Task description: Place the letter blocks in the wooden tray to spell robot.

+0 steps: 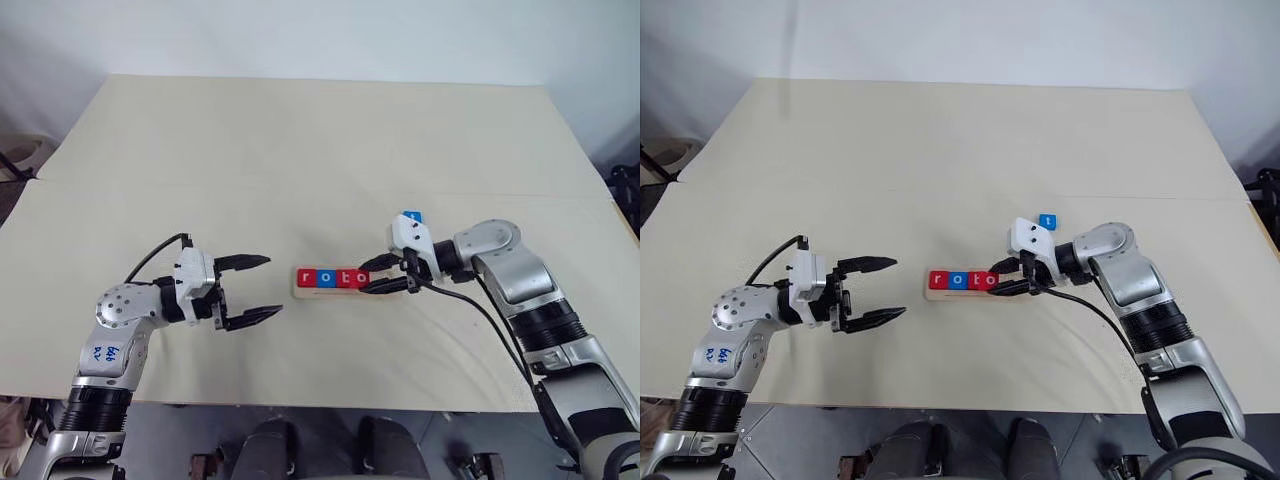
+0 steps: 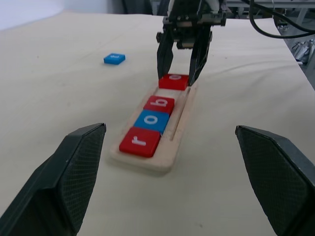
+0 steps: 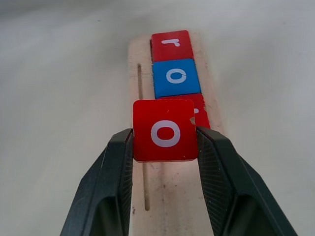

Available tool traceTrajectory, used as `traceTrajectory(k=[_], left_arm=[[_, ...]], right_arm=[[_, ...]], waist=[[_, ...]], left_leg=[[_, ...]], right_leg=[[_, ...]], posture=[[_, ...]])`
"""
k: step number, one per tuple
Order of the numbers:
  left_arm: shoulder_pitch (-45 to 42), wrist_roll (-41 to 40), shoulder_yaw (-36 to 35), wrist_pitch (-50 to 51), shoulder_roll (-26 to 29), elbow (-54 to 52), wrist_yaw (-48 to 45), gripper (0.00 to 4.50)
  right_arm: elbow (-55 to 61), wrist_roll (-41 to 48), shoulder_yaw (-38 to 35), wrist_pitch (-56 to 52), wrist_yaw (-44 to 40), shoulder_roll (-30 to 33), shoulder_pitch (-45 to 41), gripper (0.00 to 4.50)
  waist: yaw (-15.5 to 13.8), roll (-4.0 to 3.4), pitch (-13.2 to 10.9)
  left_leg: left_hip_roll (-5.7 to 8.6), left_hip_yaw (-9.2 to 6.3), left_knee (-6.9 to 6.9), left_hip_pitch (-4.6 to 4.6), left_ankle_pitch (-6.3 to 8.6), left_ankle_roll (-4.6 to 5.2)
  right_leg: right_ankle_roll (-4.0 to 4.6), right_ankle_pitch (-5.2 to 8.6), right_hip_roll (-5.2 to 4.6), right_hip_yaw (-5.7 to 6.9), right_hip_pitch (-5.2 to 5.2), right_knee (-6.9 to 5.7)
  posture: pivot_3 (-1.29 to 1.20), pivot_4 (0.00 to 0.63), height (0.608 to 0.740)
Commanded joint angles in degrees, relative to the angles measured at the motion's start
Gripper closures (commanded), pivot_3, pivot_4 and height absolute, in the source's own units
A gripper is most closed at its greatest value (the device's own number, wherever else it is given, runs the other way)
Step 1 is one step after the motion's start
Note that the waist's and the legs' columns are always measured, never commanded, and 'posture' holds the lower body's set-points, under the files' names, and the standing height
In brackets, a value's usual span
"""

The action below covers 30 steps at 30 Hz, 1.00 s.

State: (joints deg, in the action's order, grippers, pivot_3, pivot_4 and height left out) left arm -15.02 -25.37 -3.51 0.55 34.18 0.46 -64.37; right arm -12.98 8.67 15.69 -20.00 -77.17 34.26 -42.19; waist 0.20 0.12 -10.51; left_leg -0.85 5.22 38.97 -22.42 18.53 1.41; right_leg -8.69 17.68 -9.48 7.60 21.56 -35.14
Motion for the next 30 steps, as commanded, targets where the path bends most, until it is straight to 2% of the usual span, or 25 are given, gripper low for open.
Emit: traceTrajectory(k=[1,13,22,30], left_arm=[[0.91,-0.39,-1.14,-0.53,0.22,-2.74,0.71,0.0],[1.59,-0.58,-1.33,-0.74,0.06,-3.36,1.79,0.0],[1.25,-0.57,-1.39,-1.12,-0.18,-2.82,2.1,0.0],[0.76,-0.57,-1.19,-1.37,-0.45,-2.19,1.98,0.0]], right_arm=[[-0.71,-1.01,0.24,1.75,-0.12,0.24,-1.4,3.04],[-5.52,-2.14,-0.02,4.58,-0.3,-0.51,-3.44,3.04],[-6.08,-2.57,-0.55,5.12,-0.73,-0.22,-3.82,0.04],[-2.14,1.03,-5.79,4.51,0.89,1.0,-1.62,0.04]], waist=[[0.07,0.0,0.0],[0.08,0.0,0.0],[0.1,0.0,0.0],[0.04,0.0,0.0]], left_leg=[[0.0,0.01,-0.01,0.0,0.0,0.0],[-0.02,0.03,-0.01,0.0,0.0,0.0],[-0.01,0.03,-0.01,0.0,0.0,0.0],[-0.01,0.03,-0.01,0.0,0.0,0.0]], right_leg=[[0.0,0.0,0.01,0.0,0.0,0.0],[0.0,0.0,0.02,-0.01,0.01,0.0],[0.0,0.0,0.02,-0.01,0.02,0.0],[0.0,0.0,0.02,-0.01,0.01,0.0]], posture=[[0.0,0.15,0.74],[0.0,0.15,0.74],[0.0,0.15,0.74],[0.0,0.15,0.74]])
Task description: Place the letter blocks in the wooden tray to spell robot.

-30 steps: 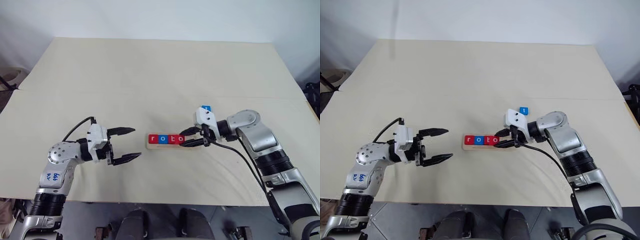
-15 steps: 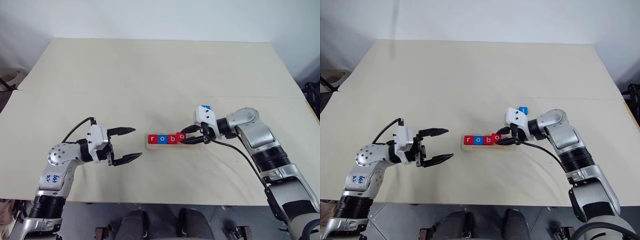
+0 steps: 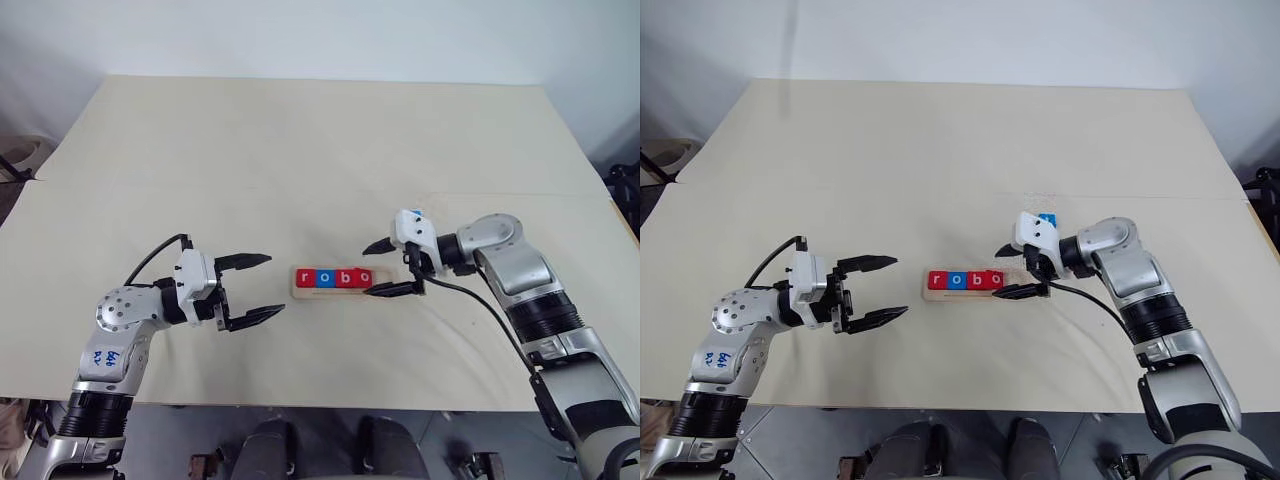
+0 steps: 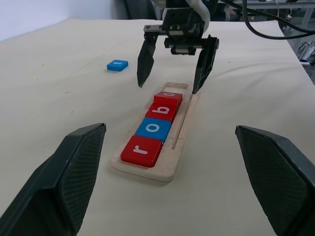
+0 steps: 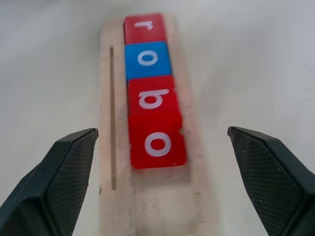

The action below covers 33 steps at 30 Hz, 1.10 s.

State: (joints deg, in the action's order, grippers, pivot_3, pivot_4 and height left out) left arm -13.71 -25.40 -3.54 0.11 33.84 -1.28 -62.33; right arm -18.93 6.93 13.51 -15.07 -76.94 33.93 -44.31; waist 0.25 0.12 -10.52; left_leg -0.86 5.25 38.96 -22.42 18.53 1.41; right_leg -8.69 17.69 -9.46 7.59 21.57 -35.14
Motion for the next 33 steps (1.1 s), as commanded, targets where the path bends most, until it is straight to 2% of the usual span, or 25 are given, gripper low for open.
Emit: traceTrajectory(k=[1,5,15,26,30,33], left_arm=[[-0.65,-0.56,-1.13,-0.95,-0.11,-0.27,-0.14,0.0],[-1.15,-0.45,-0.81,-1.08,-0.24,0.33,-0.42,0.0],[-2.02,-0.31,-0.78,-1.24,-0.31,1.03,-0.74,0.0],[-1.82,-0.18,-0.94,-1.38,-0.3,0.81,-0.29,0.0],[-1.88,-0.22,-0.91,-1.28,-0.27,0.7,-0.27,0.0],[-1.61,-0.33,-0.92,-1.14,-0.14,0.52,-0.42,0.0]], right_arm=[[4.55,3.16,-3.98,-1.25,1.11,1.22,0.71,0.04],[6.08,2.62,-3.25,-2.82,2.71,0.62,1.25,0.98],[6.51,1.49,1.08,-3.5,3.96,-1.35,2.74,4.48],[3.43,0.24,1.1,-1.68,4.06,-0.76,2.74,4.48],[7.55,5.61,-2.69,-4.8,3.47,-1.35,2.85,4.48],[8.25,4.64,-3.19,-4.23,3.66,1.57,4.28,4.48]], waist=[[0.0,0.0,0.0],[0.03,0.0,0.0],[-0.06,0.0,0.0],[0.05,0.0,0.0],[0.02,0.0,0.0],[-0.08,0.0,0.0]], left_leg=[[0.0,0.0,0.0,0.0,0.0,0.0],[-0.01,0.0,-0.01,0.01,0.0,0.0],[0.01,0.0,0.0,0.0,0.0,0.0],[0.0,0.01,0.0,0.01,0.0,0.0],[0.0,0.0,0.0,0.0,0.0,0.0],[0.0,-0.01,0.0,0.0,0.0,0.0]], right_leg=[[0.0,0.0,0.0,0.0,0.0,0.01],[0.0,0.0,0.0,0.0,0.0,0.0],[0.0,0.0,0.0,0.0,0.0,0.0],[0.0,0.0,0.0,0.0,0.0,-0.01],[0.0,0.0,0.0,0.0,0.0,0.0],[0.0,0.0,0.0,0.0,0.0,-0.01]], posture=[[0.0,0.15,0.74],[0.0,0.15,0.74],[0.0,0.15,0.74],[0.0,0.15,0.74],[0.0,0.15,0.74],[0.0,0.15,0.74]])
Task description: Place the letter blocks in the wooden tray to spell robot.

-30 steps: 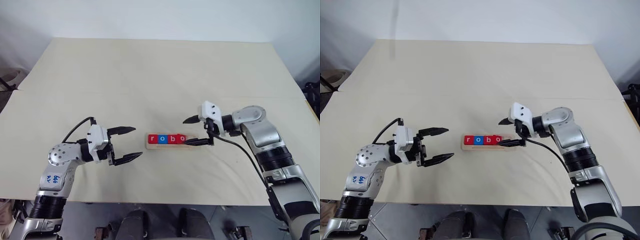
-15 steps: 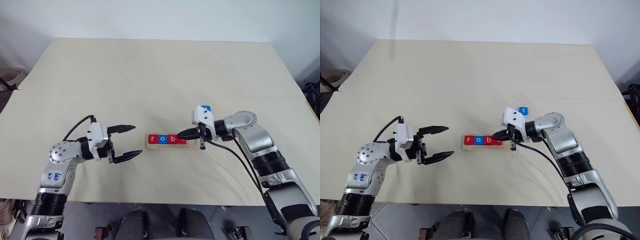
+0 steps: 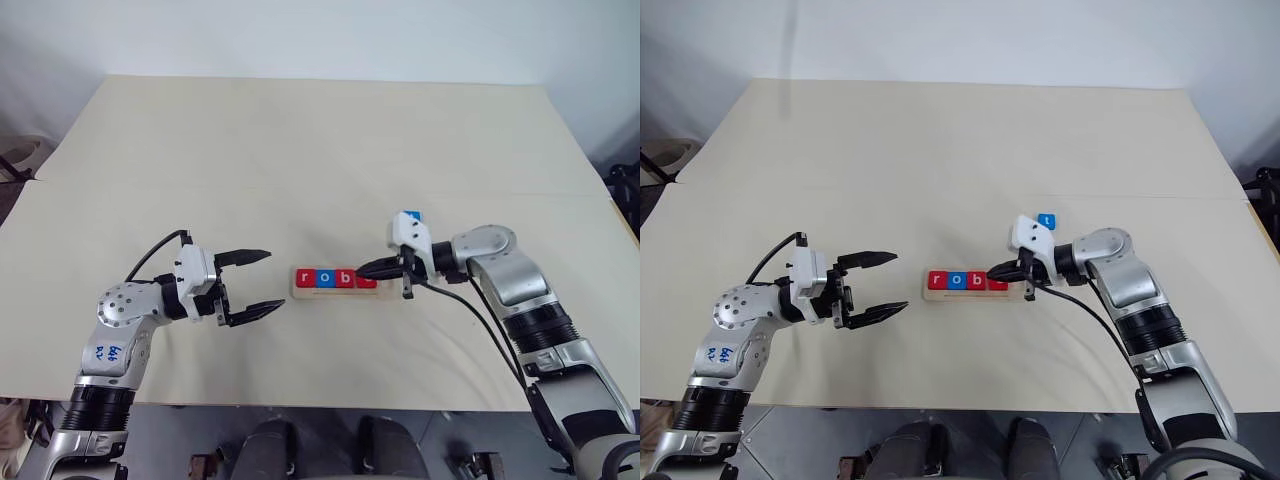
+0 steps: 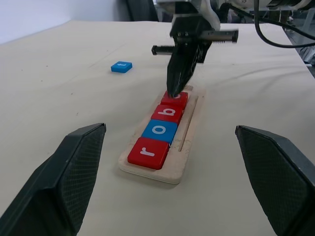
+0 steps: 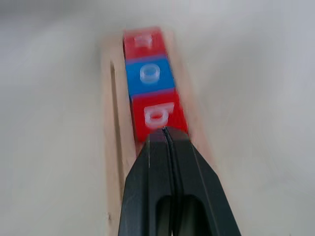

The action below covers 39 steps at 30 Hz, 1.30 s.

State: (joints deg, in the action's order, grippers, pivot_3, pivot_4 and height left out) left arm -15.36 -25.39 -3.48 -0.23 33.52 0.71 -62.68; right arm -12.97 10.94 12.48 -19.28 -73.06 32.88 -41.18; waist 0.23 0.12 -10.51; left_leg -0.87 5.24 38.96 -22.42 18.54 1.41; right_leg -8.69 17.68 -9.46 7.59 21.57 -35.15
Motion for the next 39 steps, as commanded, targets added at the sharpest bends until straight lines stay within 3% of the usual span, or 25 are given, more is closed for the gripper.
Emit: traceTrajectory(k=[1,7,24,32,35,39], left_arm=[[0.1,-0.35,-0.97,-0.79,0.2,-1.5,-0.11,0.0],[-0.14,-0.34,-0.56,-0.76,-0.1,-1.24,-0.28,0.0],[-0.8,-0.11,-0.59,-0.57,-0.47,-1.06,-0.53,0.0],[0.41,-0.45,-0.89,-0.48,-0.31,-1.87,-0.57,0.0],[0.54,-0.59,-1.0,-0.53,-0.34,-1.47,-0.77,0.0],[0.46,-0.72,-0.9,-0.43,-0.63,-0.67,-0.97,0.0]], right_arm=[[2.39,0.42,-2.17,-0.01,-0.13,3.24,1.48,4.48],[1.05,-1.67,-1.85,0.53,0.97,6.98,3.54,4.48],[1.1,-2.74,0.66,1.07,2.31,2.74,3.37,4.48],[8.27,2.12,-7.43,-2.93,3.76,8.69,8.71,4.48],[13.44,6.08,-14.94,-4.05,6.77,9.61,15.55,3.92],[18.49,7.4,-25.27,-0.26,13.77,8.37,27.85,2.5]], waist=[[-0.16,0.0,0.0],[-0.02,0.0,0.0],[-0.01,0.0,0.0],[-0.31,0.01,0.0],[-0.34,0.01,0.0],[-0.76,0.01,0.0]], left_leg=[[0.0,0.0,0.0,0.0,0.0,0.0],[0.01,0.01,-0.01,0.0,0.0,0.0],[0.01,0.02,0.0,0.01,0.0,0.0],[0.01,0.0,0.0,-0.01,0.01,0.01],[0.01,0.02,-0.01,0.0,0.01,0.01],[0.03,0.02,-0.03,0.0,0.01,0.01]], right_leg=[[0.0,0.0,0.0,0.0,0.0,0.0],[0.0,0.0,0.0,0.0,-0.01,0.01],[0.0,0.0,0.0,-0.01,-0.01,0.01],[0.0,0.0,-0.01,0.01,-0.02,0.04],[0.0,0.0,0.0,0.0,-0.02,0.03],[0.0,0.0,-0.01,0.02,-0.06,0.07]], posture=[[0.0,0.15,0.74],[0.0,0.15,0.74],[0.0,0.15,0.74],[0.0,0.15,0.74],[0.0,0.15,0.74],[0.0,0.15,0.74]])
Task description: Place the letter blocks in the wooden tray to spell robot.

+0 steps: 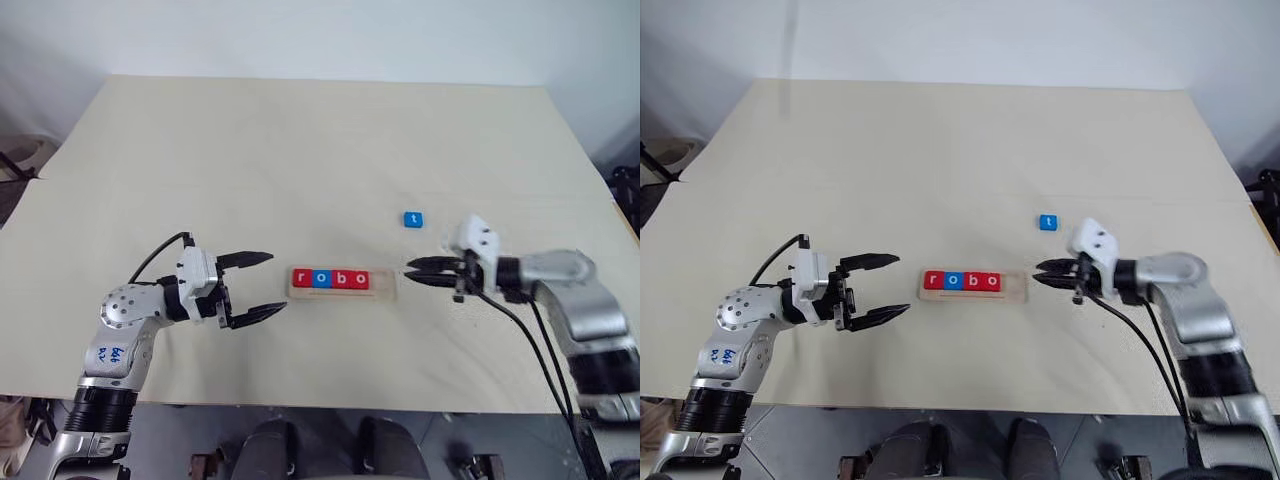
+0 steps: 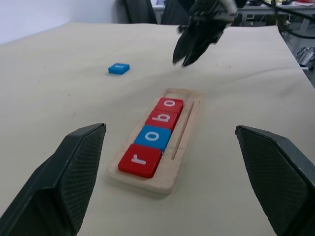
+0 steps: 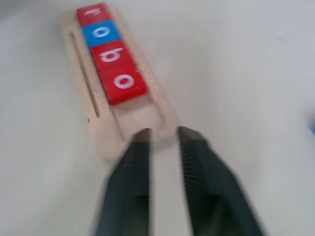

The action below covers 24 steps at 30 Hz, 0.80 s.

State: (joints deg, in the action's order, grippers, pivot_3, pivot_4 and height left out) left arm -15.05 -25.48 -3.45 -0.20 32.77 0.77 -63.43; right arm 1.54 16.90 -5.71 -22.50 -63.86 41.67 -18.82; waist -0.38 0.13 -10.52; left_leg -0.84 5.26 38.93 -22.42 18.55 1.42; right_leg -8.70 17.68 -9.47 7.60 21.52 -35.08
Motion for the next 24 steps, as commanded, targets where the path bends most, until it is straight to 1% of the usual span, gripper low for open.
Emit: traceTrajectory(k=[1,4,6,7,11,14,15,19,21,24], left_arm=[[0.11,-0.74,-1.01,-0.35,0.1,-0.55,-0.22,0.0],[-0.43,-1.22,-1.48,0.43,-0.19,-0.06,0.41,0.0],[-0.92,-1.27,-1.64,0.61,-0.17,0.58,0.3,0.0],[-1.15,-1.24,-1.66,0.64,-0.18,0.91,0.16,0.0],[-2.41,-0.95,-1.24,0.51,-0.43,2.25,-0.58,0.0],[-3.3,-0.81,-1.02,0.44,-0.55,2.9,-1.01,0.0],[-3.68,-0.72,-0.95,0.36,-0.59,3.16,-1.17,0.0],[-4.36,-0.47,-0.75,0.05,-0.8,3.7,-1.45,0.0],[-4.27,-0.42,-0.75,-0.04,-0.85,3.58,-1.5,0.0],[-3.95,-0.36,-0.89,-0.2,-0.77,3.34,-1.47,0.0]], right_arm=[[5.0,1.48,-8.95,4.14,6.12,-0.95,8.31,2.14],[7.27,1.87,-14.52,9.19,10.71,-4.27,16.48,1.12],[7.46,2.85,-17.67,13.84,13.09,-7.99,21.19,0.33],[7.6,3.13,-18.46,15.62,13.68,-9.25,22.95,0.09],[7.59,3.11,-19.83,18.04,17.63,-12.28,26.83,0.03],[7.5,3.69,-19.27,18.31,18.28,-12.06,27.22,0.03],[7.45,4.32,-18.6,16.97,18.45,-11.67,26.2,0.03],[7.0,6.29,-16.94,11.93,20.32,-10.81,20.72,0.03],[6.75,5.42,-14.52,4.7,23.31,-9.4,15.55,0.03],[4.85,3.91,-9.29,-8.4,28.73,-8.14,4.79,0.03]], waist=[[-0.25,0.0,0.0],[-0.48,0.0,0.0],[-0.6,0.0,0.0],[-0.58,-0.01,0.01],[-0.36,-0.02,0.01],[-0.28,-0.02,0.01],[-0.25,-0.03,0.01],[0.29,-0.02,0.01],[0.5,-0.02,0.01],[0.82,-0.03,0.01]], left_leg=[[0.0,0.01,0.0,0.01,0.0,0.0],[0.0,0.03,0.0,0.04,0.0,0.0],[-0.01,0.04,-0.03,0.08,0.0,-0.01],[-0.02,0.05,-0.04,0.1,0.01,-0.01],[-0.01,0.1,-0.06,0.13,0.01,-0.01],[-0.02,0.08,-0.06,0.14,0.01,-0.01],[-0.02,0.08,-0.06,0.15,0.01,-0.01],[-0.02,0.07,-0.05,0.16,0.01,-0.01],[-0.03,0.06,-0.05,0.16,0.01,-0.01],[-0.06,0.08,-0.03,0.17,0.01,-0.02]], right_leg=[[0.0,0.0,0.0,0.0,-0.01,0.0],[0.0,0.0,0.0,-0.02,-0.02,-0.03],[0.0,0.0,0.01,-0.04,-0.01,-0.05],[0.0,0.0,0.03,-0.07,-0.02,-0.05],[0.0,0.0,0.03,-0.14,-0.01,-0.05],[0.0,0.0,0.03,-0.15,-0.01,-0.07],[0.0,0.0,0.03,-0.15,-0.01,-0.07],[0.01,0.0,0.03,-0.15,-0.01,-0.11],[0.01,0.01,0.03,-0.15,0.0,-0.13],[0.02,0.01,0.03,-0.19,0.03,-0.19]], posture=[[0.0,0.15,0.74],[0.0,0.15,0.74],[0.0,0.15,0.74],[0.0,0.15,0.74],[0.0,0.15,0.74],[0.0,0.15,0.74],[0.0,0.15,0.74],[0.0,0.15,0.74],[0.0,0.15,0.74],[0.0,0.15,0.74]])
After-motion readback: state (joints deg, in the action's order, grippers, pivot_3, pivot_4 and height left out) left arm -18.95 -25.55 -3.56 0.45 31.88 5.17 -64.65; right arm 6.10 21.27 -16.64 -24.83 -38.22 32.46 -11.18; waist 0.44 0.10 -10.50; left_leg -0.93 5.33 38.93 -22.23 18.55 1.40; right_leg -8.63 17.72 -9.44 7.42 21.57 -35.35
